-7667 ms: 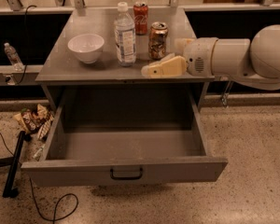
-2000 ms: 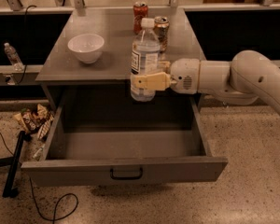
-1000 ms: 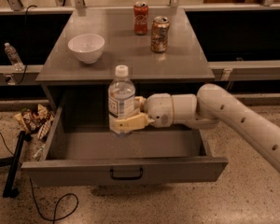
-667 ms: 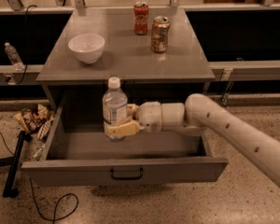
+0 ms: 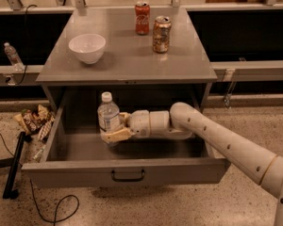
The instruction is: Place blue plastic bottle into top drawer
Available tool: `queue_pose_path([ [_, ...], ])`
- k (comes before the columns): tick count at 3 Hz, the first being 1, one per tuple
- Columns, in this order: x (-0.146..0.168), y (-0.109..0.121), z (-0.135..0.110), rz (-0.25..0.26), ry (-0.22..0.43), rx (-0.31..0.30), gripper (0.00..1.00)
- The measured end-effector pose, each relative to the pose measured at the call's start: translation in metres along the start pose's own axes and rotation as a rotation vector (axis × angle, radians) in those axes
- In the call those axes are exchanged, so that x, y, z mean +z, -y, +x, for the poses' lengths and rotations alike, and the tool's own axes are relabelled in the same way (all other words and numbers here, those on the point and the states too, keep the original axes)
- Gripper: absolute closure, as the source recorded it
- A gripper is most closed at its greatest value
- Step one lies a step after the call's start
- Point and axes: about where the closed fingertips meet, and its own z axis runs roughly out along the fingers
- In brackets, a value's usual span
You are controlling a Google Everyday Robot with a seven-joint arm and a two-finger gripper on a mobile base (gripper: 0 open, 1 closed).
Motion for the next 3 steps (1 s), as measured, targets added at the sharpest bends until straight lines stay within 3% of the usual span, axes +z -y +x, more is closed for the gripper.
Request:
queue_pose_path([
  [2,0.006,0.01,0.03,0.039,-0.07,-0.021,0.3],
  [3,0.0,0.006,0.024,0.057,-0.097,-0.046,0.01],
])
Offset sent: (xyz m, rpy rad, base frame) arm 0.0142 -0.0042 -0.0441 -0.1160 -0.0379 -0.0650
